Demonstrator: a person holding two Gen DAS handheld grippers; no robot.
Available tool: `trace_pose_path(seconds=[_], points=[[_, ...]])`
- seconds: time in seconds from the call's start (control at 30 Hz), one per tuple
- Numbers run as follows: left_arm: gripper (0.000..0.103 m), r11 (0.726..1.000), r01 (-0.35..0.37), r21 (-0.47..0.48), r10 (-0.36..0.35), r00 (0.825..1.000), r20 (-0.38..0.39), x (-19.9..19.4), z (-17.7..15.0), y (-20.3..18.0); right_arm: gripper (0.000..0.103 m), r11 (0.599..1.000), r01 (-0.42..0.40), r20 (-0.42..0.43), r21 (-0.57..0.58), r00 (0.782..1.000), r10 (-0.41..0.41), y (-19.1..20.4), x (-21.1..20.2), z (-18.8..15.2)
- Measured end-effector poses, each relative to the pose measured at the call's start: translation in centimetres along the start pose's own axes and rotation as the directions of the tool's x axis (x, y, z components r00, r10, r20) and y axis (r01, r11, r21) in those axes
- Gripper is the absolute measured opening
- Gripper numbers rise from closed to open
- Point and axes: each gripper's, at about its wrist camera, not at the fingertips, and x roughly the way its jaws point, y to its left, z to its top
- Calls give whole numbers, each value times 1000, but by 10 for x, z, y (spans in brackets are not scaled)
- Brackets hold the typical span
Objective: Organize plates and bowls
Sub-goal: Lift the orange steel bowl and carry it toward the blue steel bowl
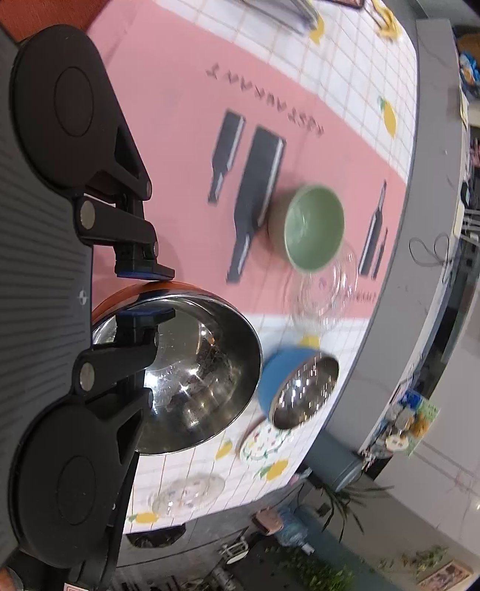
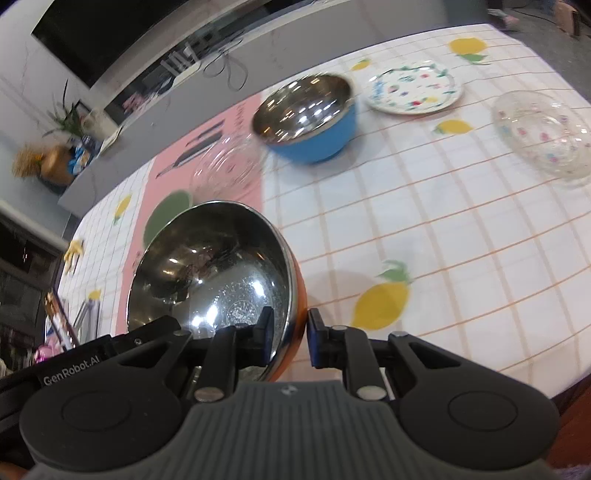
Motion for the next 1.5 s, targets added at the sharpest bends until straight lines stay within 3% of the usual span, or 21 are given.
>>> trace_pose_path(seconds=[0.4,0.67,1.1,1.17,1.3,1.5], points=[[16,998,-24,-64,20,997,-75,10,-18,40,17,998,30,-114,-52,993,-36,17,35,-19],[16,998,-27,-64,20,993,-114,20,-25,42,18,998,48,-126,-44,991,-53,12,37,-22],[17,998,-41,-56,35,993,-113,21,-27,38,21,999,27,-131,-39,991,-31,8,40,-25],[27,997,-45,-57,39,993,-110,22,-27,39,24,998,25,-125,-52,992,-32,9,38,-25],[45,997,-55,-51,50,995,-85,19,-27,38,41,997,28,-99,-69,995,-35,11,33,-24],[51,999,-31,-36,29,999,-45,11,-21,36,50,994,41,-54,-100,997,-46,13,24,-21]])
